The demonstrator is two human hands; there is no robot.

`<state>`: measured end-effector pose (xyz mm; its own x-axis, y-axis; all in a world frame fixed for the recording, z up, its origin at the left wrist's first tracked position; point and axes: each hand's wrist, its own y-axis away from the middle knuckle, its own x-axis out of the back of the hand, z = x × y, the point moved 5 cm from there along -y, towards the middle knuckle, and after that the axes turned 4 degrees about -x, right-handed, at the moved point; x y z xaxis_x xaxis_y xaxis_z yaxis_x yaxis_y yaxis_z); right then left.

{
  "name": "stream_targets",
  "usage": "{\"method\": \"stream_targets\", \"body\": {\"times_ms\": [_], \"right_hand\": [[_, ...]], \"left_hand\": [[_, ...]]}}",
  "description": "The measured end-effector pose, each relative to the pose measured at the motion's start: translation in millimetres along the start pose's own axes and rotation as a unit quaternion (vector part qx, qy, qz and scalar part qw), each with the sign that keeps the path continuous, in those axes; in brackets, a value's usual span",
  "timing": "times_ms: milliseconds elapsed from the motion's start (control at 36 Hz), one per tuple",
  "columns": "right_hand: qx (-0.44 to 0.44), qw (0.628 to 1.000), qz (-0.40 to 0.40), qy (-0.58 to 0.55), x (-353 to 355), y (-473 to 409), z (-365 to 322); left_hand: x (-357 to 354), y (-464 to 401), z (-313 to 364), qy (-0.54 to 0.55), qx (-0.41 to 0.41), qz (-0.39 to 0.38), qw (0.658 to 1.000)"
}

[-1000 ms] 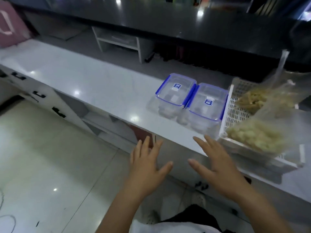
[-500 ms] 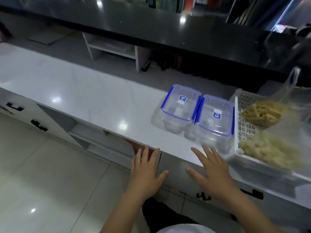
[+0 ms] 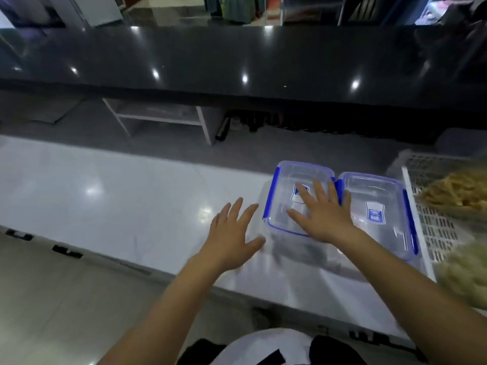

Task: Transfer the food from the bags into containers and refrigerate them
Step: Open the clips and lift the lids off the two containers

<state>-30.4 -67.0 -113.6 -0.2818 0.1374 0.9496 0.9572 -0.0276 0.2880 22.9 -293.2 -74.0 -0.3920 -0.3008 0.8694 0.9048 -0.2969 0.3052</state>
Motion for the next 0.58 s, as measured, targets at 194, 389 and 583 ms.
{"method": "stream_targets", "body": {"times_ms": [194, 389, 583], "right_hand": [[-0.002, 0.998, 0.053, -0.017, -10, 9, -13], [-0.002, 0.997, 0.074, -0.014, -22, 20, -40], [0.035, 0.996, 0.067, -0.039, -36, 34, -96]], "left_hand": [[10, -60, -3, 0.276, 0.005, 0.024, 0.961], [14, -86, -23, 0.497, 0.064, -0.031, 0.865], [19, -68, -87, 0.528, 0.076, -0.055, 0.844]]}}
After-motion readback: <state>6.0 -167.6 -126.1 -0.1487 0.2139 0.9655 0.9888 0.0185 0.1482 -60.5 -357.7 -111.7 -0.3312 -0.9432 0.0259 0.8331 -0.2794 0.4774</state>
